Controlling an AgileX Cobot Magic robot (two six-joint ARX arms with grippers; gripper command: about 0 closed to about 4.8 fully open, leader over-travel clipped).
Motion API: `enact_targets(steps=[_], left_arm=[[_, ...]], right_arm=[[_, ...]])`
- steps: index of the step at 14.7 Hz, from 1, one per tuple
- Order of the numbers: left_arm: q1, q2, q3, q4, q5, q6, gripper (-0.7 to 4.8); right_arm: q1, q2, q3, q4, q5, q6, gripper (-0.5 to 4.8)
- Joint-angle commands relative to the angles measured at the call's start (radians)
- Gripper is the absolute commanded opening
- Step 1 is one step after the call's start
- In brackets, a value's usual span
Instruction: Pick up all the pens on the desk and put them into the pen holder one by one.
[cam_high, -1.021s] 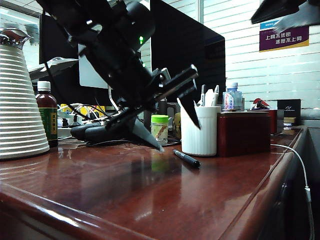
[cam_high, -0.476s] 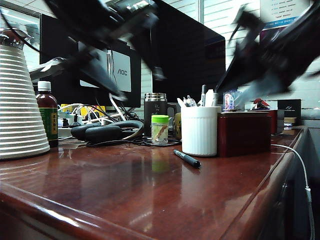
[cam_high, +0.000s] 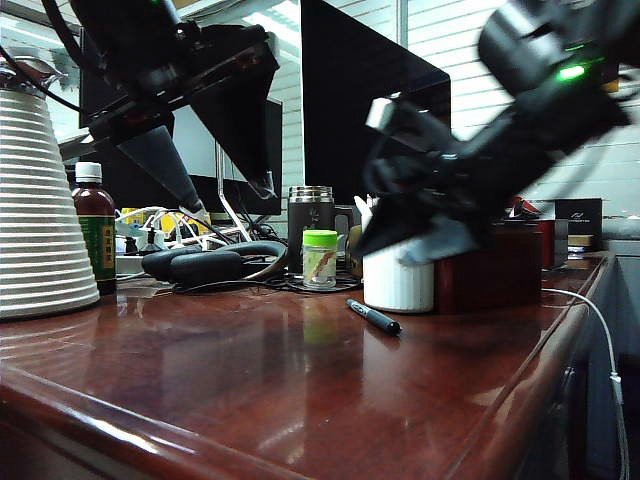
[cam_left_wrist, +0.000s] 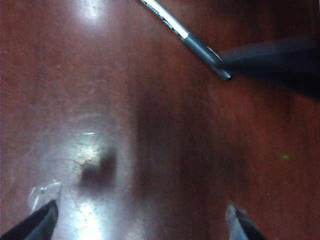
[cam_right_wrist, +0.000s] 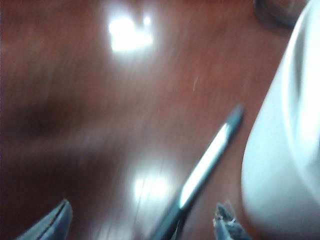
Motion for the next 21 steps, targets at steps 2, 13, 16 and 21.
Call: enact_targets(steps=[2,13,16,21], left_arm=[[0.001,-0.003,0.000,0.058,0.000,0.121,4.39],[0.002,-0.003,0.000,0.091,-0.026,0.130,4.38],[0.002,-0.003,0.000,0.085,-0.026,0.126,4.38],[0.002,-0.003,0.000,0.068,-0.026,0.126,4.37]], right_arm=[[0.003,0.119,0.153,-0.090,-0.009,0.009,3.68],[0.019,0.166,0.155,-0.206,0.062,0.000,3.51],[0.043,0.208,0.156,-0.197,0.039,0.001,2.40],[0.060,0.229,0.156,-0.202,0.050,0.003,-0.06]])
